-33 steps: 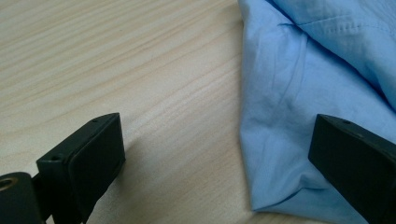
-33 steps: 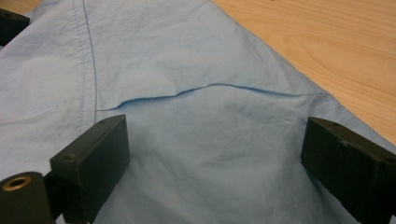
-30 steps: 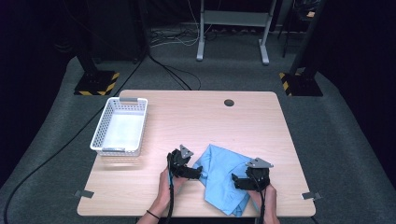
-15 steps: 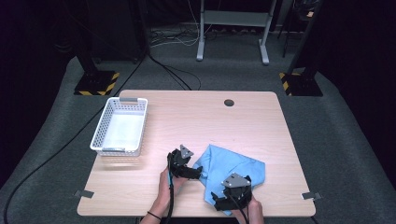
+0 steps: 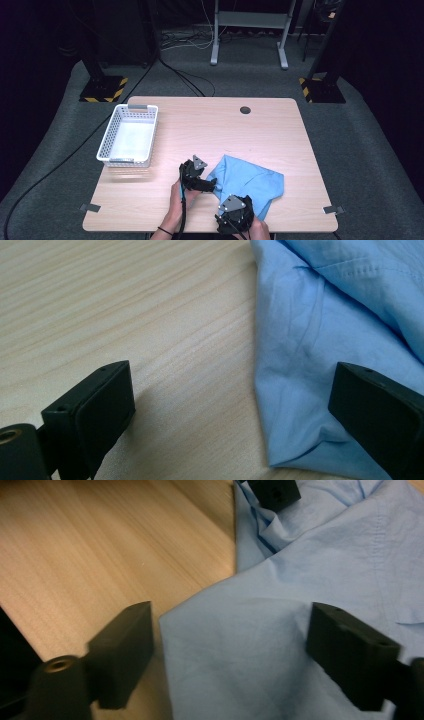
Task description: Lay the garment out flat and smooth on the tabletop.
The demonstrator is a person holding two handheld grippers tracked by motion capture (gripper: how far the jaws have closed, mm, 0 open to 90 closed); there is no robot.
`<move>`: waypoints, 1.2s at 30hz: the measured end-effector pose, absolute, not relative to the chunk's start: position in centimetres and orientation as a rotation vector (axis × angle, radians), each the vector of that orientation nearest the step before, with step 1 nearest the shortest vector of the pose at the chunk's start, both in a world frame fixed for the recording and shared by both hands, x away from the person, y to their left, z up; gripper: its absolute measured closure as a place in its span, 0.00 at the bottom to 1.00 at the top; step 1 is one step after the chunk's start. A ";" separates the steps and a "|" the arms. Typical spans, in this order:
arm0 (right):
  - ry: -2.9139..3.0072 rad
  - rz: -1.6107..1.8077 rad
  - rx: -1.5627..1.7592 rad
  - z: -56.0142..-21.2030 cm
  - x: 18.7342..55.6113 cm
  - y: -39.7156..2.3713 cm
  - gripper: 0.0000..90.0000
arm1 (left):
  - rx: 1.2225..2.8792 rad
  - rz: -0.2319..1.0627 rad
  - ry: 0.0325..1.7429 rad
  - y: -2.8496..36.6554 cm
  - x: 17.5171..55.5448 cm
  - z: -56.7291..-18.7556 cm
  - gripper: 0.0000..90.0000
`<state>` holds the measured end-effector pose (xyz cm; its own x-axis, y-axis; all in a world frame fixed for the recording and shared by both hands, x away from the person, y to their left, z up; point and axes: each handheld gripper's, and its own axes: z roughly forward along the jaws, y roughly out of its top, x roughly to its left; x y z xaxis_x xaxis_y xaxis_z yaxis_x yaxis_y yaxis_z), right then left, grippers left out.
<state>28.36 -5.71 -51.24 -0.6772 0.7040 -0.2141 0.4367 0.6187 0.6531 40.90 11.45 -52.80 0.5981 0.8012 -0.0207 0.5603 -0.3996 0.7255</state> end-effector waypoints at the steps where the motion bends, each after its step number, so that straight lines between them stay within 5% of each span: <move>1: 2.394 0.789 0.902 -51.3 28.2 -5.7 0.27 | 2.115 0.435 1.072 11.4 40.9 -52.8 0.05; 5: 2.386 0.784 0.885 -51.2 27.9 -5.6 0.43 | 2.116 0.436 1.071 11.4 40.9 -52.8 0.05; 8: 2.374 0.779 0.848 -50.9 27.5 -5.6 0.69 | 2.116 0.437 1.070 11.4 40.9 -52.8 0.05; 15: 2.342 0.766 0.838 -49.9 27.6 -6.5 0.92 | 2.115 0.437 1.070 11.4 40.9 -52.8 0.05; 36: 2.155 0.773 0.972 -44.9 37.2 -13.3 0.97 | 2.123 0.434 1.054 11.4 40.9 -52.8 0.06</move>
<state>37.22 -13.33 -44.89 -0.5194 0.7966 -0.3093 0.4184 0.5527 0.7207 40.87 11.42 -52.79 0.6095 0.7926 -0.0157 0.5520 -0.4101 0.7261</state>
